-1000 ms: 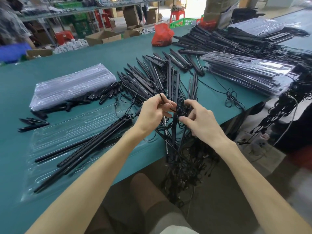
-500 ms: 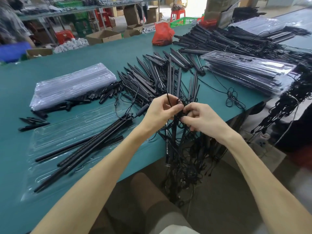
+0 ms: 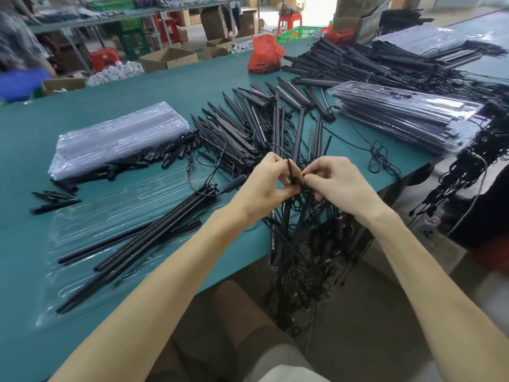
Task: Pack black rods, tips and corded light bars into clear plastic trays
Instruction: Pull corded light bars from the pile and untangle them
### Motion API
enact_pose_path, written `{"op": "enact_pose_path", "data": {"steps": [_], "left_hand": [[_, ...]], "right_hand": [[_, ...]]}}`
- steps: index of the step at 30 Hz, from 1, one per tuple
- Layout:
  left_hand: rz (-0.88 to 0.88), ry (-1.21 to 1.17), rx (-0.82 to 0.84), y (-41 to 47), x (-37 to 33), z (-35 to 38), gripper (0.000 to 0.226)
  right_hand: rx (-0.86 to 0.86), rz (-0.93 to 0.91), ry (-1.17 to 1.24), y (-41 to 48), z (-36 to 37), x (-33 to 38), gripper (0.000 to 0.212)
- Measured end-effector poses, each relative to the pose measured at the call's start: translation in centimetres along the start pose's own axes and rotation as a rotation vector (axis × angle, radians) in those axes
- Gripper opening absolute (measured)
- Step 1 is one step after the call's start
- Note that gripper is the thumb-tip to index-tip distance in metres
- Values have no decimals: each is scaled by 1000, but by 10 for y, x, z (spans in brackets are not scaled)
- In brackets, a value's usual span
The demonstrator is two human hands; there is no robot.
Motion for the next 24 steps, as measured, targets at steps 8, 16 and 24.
{"op": "enact_pose_path", "data": {"steps": [8, 16, 24], "left_hand": [[-56, -79, -59, -3, 9, 7, 28], [-147, -40, -56, 3, 22, 11, 20], [-311, -174, -42, 11, 29, 7, 16]], "right_hand": [[0, 87, 127, -1, 4, -5, 8], [-33, 69, 258, -5, 0, -5, 7], [-83, -3, 241, -7, -8, -4, 3]]}}
Point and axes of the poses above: each hand's wrist, its own y-axis towards the middle knuckle, its own z-axis out of the palm, x = y × z, the point moved 9 cm from there along y, towards the middle knuckle, and after that the axes turned 12 degrees about -x, right-handed, at the moved point
